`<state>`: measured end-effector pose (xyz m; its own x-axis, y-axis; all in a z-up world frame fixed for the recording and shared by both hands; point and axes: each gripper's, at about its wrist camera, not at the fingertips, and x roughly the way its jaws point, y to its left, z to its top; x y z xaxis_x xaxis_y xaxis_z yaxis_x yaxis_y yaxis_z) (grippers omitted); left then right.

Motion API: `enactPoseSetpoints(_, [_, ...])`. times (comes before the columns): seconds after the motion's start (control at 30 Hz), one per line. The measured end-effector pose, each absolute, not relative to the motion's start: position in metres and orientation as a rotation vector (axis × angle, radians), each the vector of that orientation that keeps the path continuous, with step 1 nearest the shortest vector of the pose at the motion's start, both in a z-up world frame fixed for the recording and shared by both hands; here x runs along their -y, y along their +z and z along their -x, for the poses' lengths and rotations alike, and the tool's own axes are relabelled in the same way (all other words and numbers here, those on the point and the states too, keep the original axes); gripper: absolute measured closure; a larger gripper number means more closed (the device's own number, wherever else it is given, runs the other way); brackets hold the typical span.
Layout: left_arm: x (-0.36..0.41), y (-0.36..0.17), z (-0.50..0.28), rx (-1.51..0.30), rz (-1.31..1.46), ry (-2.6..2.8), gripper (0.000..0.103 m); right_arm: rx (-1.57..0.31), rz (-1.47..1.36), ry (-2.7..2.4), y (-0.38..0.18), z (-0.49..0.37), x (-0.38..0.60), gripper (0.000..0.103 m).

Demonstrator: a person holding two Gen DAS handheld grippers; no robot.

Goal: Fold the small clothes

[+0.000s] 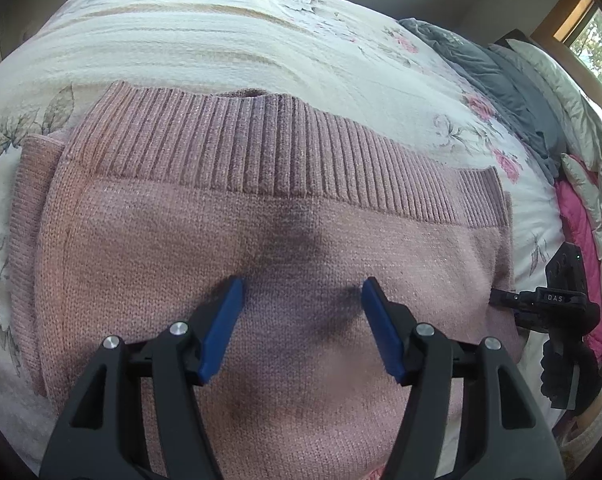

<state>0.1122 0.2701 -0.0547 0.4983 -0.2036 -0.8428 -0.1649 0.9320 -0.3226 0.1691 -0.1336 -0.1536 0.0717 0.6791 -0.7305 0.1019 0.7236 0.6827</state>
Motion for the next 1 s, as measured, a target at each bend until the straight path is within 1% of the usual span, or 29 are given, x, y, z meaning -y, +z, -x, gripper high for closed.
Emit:
enactPoseSetpoints(0.07, [-0.274, -0.045, -0.105, -1.051, 0.392, -0.021, 0.042, -1.448, -0.682, 0.49, -0.142, -0.168, 0.128, 0.08])
enactPoseSetpoints(0.23, [-0.297, -0.027, -0.075, -1.014, 0.419, -0.015, 0.041, -1.328, -0.639, 0.614, -0.074, -0.168, 0.088, 0.081])
enactPoseSetpoints(0.33, [-0.317, -0.023, -0.059, -1.005, 0.462, 0.006, 0.041, -1.278, -0.576, 0.703, -0.036, -0.169, 0.043, 0.081])
enactPoseSetpoints(0.47, [-0.338, -0.015, -0.042, -0.974, 0.505, 0.023, 0.041, -1.256, -0.434, 0.815, -0.005, -0.164, -0.035, 0.081])
enactPoseSetpoints(0.6, [-0.355, -0.012, -0.032, -0.951, 0.555, 0.027, 0.041, -1.269, -0.348, 0.922, 0.001, -0.156, -0.101, 0.081])
enactPoseSetpoints(0.73, [-0.372, -0.012, -0.025, -0.931, 0.603, 0.033, 0.041, -1.327, -0.215, 0.953, -0.011, -0.144, -0.158, 0.083])
enactPoseSetpoints(0.8, [-0.378, -0.012, -0.023, -0.927, 0.627, 0.032, 0.041, -1.363, -0.178, 0.971, -0.022, -0.139, -0.177, 0.091])
enactPoseSetpoints(0.83, [-0.38, -0.012, -0.023, -0.925, 0.636, 0.03, 0.041, -1.39, -0.179, 0.983, -0.03, -0.136, -0.185, 0.093])
enactPoseSetpoints(0.93, [-0.38, -0.01, -0.024, -0.92, 0.637, 0.027, 0.041, -1.41, -0.092, 0.963, -0.044, -0.13, -0.202, 0.092])
enactPoseSetpoints(1.0, [-0.38, -0.009, -0.023, -0.917, 0.634, 0.02, 0.041, -1.416, -0.071, 0.964, -0.049, -0.126, -0.206, 0.088])
